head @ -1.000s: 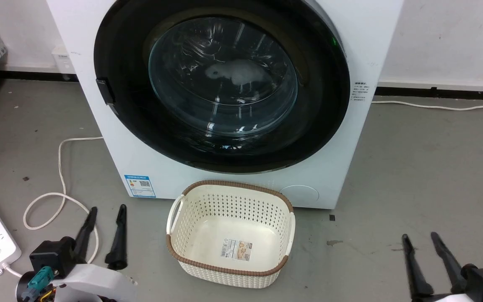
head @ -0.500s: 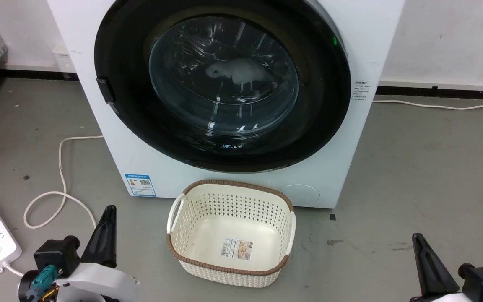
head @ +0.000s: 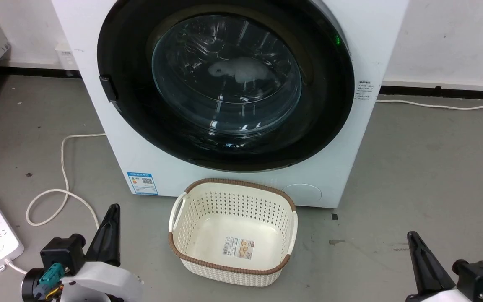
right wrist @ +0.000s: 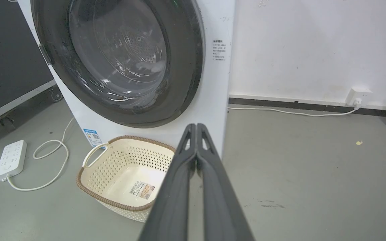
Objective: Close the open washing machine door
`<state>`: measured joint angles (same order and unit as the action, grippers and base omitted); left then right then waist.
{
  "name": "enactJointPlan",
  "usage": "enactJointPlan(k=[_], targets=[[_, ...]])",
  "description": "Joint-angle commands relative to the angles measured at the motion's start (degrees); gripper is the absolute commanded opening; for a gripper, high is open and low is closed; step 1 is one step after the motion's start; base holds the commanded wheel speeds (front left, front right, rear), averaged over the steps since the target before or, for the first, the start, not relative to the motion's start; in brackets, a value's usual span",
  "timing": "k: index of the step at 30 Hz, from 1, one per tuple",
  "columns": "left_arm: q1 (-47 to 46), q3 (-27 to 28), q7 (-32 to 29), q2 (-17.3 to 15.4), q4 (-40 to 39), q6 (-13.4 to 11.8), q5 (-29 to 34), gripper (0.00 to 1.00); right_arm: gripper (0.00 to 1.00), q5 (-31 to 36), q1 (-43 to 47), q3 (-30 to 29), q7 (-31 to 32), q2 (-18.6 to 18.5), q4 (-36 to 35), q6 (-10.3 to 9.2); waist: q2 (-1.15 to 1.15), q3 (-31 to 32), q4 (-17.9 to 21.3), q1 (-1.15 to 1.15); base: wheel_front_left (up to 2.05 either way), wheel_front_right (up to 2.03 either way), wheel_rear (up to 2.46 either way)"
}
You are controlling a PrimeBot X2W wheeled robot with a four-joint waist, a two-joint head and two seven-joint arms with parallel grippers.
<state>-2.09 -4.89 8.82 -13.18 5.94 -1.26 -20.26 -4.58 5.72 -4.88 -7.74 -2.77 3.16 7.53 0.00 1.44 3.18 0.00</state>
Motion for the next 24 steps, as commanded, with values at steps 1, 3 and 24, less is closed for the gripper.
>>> enactJointPlan(k=[1,3,24], targets=[[0.4,0.2,-0.3,0.5,-0.3,0.2,0.7,0.00,0.00,0.2,-0.8,0.2,0.1,0.0,-0.4,0.00,0.00,0.0,0.0,0.00,0.00,0.00,0.00],[0.5,0.3,-0.4,0.7,-0.4,0.2,1.1,0.00,0.00,0.3,-0.9,0.3,0.3,0.0,-0.5,0.00,0.00,0.0,-0.1,0.00,0.00,0.00,0.00],[0.8,1.3,-2.3,2.8,-1.6,0.5,5.2,0.00,0.00,1.2,-1.9,1.3,1.9,0.0,-1.1,-0.01,0.00,-0.3,-0.8,0.00,0.00,0.00,0.00]])
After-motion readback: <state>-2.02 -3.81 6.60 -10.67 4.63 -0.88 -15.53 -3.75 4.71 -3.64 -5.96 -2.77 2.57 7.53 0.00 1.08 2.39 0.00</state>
